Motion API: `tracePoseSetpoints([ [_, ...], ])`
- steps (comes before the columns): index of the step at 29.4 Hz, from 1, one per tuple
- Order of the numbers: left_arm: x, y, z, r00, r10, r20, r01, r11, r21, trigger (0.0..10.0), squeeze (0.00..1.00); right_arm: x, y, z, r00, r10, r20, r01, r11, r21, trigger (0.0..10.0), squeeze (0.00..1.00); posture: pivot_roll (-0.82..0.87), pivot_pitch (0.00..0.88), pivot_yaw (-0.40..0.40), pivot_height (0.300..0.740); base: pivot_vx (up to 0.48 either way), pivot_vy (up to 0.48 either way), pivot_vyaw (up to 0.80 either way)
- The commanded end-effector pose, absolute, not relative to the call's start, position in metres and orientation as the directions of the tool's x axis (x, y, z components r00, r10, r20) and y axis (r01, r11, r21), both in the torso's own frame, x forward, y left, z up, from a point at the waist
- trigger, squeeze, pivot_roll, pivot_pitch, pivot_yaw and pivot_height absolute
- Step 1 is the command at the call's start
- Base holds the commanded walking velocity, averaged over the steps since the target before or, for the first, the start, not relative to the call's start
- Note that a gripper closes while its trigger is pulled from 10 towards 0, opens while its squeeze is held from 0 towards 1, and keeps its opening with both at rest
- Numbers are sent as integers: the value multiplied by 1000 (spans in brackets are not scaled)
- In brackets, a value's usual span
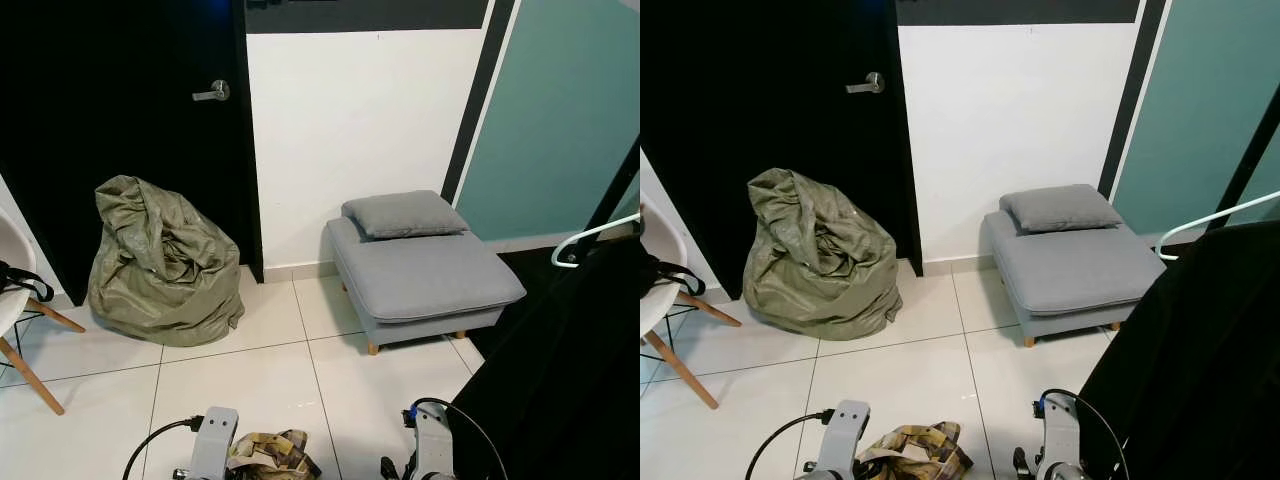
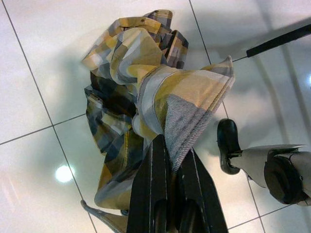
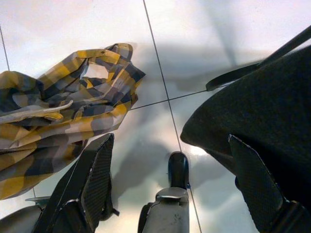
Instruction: Hang hanger
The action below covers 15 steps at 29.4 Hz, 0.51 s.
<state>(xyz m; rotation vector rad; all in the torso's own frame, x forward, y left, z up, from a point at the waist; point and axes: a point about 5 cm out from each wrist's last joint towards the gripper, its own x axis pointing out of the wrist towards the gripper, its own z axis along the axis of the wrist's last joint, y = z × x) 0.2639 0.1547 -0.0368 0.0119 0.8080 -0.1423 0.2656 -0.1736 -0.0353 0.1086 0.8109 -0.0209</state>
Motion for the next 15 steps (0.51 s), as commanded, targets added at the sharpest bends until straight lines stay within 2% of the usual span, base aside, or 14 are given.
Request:
tracePoseSetpoints([
  [1,262,159,-39,677,-108,-728,122,992,-34,10000,0,263,-174,-38,679,15,-734,56,996,72,10000,373,55,61,-13,740,0,0,0],
  [15,262,159,-38,676,-108,-729,127,991,-30,10000,0,262,-173,-39,668,11,-744,61,996,69,10000,373,58,61,-11,740,0,0,0],
])
